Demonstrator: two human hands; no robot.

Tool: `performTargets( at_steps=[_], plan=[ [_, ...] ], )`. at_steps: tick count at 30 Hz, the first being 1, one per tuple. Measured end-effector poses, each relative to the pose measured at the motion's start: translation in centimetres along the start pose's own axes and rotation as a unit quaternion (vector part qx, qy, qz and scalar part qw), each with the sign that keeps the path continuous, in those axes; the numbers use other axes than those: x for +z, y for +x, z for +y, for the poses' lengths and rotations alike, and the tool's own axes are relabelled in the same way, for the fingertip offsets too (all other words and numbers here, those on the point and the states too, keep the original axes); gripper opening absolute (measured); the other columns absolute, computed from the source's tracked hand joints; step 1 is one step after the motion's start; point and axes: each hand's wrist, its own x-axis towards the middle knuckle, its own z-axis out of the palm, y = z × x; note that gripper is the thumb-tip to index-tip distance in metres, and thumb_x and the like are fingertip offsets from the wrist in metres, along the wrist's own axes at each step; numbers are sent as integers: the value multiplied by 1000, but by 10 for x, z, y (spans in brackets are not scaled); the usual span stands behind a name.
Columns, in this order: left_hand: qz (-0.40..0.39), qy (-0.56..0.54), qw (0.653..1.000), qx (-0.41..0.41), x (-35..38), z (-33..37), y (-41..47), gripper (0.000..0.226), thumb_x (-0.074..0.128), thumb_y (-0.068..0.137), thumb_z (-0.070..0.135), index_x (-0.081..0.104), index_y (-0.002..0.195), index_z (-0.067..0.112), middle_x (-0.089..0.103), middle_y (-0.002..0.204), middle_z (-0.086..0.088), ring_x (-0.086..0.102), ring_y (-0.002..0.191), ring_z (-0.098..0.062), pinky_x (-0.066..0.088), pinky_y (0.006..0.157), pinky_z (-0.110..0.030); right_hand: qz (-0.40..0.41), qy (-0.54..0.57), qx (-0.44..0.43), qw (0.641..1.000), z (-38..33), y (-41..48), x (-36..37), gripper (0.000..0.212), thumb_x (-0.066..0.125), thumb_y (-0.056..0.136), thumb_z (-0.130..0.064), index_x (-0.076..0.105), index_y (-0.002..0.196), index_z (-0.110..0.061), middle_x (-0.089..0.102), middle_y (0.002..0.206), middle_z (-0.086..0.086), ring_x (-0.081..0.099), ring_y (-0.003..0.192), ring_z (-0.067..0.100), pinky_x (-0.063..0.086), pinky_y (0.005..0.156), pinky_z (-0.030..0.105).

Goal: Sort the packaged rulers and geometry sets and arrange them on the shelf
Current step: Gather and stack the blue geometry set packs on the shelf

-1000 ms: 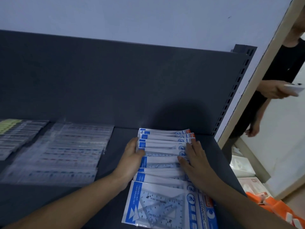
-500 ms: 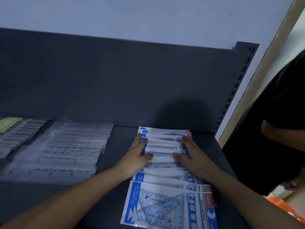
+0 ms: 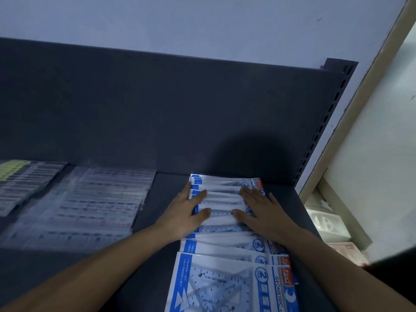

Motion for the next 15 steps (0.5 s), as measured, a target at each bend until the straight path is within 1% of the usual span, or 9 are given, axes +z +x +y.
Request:
performTargets(
  at_steps=[1, 3, 5, 7, 8, 9, 10, 12, 15],
  plan=[
    [11, -10, 1000, 4, -1, 0, 1, 60, 46, 94, 46, 23, 148, 32, -9, 159, 4, 2, 146, -16, 10, 117, -29, 13, -9, 0, 1000, -1, 1, -1, 100, 7, 67, -77, 15, 150, -22, 5, 159, -6, 4, 145, 12, -1, 118, 40],
    [31, 17, 999, 13, -2, -1, 5, 66, 46, 92, 52, 23, 148, 28, -5, 159, 4, 3, 146, -15, 9, 118, -30, 51, -15, -10, 999, -5, 2, -1, 103, 3, 61, -74, 22, 147, -21, 8, 158, -6, 6, 145, 11, 2, 119, 37],
    [29, 100, 994, 19, -2, -2, 8, 79, 34, 83, 65, 16, 150, 27, -3, 159, 3, -1, 146, -15, 2, 118, -32, 52, -8, -19, 998, -8, 2, 2, 106, 1, 61, -80, 17, 149, -23, 6, 159, -7, 2, 145, 10, 0, 119, 38],
    [20, 138, 990, 26, -2, -4, 10, 90, 22, 74, 71, 10, 150, 26, 1, 159, 3, 1, 145, -15, 0, 118, -32, 27, -6, -17, 999, -9, 2, 6, 121, -11, 50, -92, 10, 150, -26, 3, 158, -10, 1, 145, 8, -1, 119, 39],
    [18, 143, 989, 28, -3, -6, 10, 95, 19, 71, 75, 8, 150, 25, 4, 159, 3, 3, 145, -14, 0, 118, -33, 28, -9, -14, 999, -9, 2, 6, 125, -15, 47, -92, 11, 150, -26, 5, 158, -10, 4, 145, 9, 2, 118, 39],
    [15, 149, 988, 29, -3, -7, 11, 99, 16, 67, 79, 7, 151, 25, 6, 158, 3, 4, 145, -15, 1, 118, -34, 41, -18, -14, 999, -9, 3, 3, 122, -12, 50, -92, 15, 149, -26, 8, 158, -9, 9, 144, 10, 6, 118, 39],
    [13, 151, 988, 27, -5, -9, 12, 102, 16, 66, 80, 6, 151, 25, 5, 158, 2, 4, 145, -15, 0, 118, -34, 61, -28, -15, 998, -10, 4, 0, 113, -6, 55, -87, 19, 148, -26, 11, 158, -8, 13, 143, 11, 9, 116, 37],
    [3, 147, 989, 27, -8, -10, 15, 106, 21, 63, 83, 3, 151, 25, -2, 159, 2, -3, 145, -15, -4, 118, -33, 87, -35, -16, 995, -12, 11, -5, 102, -2, 61, -75, 23, 147, -26, 13, 157, -7, 14, 143, 13, 10, 114, 37],
    [0, 153, 986, 72, -12, -12, 23, 123, 15, 52, 95, 4, 151, 25, -9, 158, 7, -12, 144, -7, -11, 115, -31, 42, -24, -7, 999, -13, 22, -5, 109, -4, 56, -81, 18, 148, -27, 8, 158, -7, 6, 145, 13, 2, 117, 41]
  ],
)
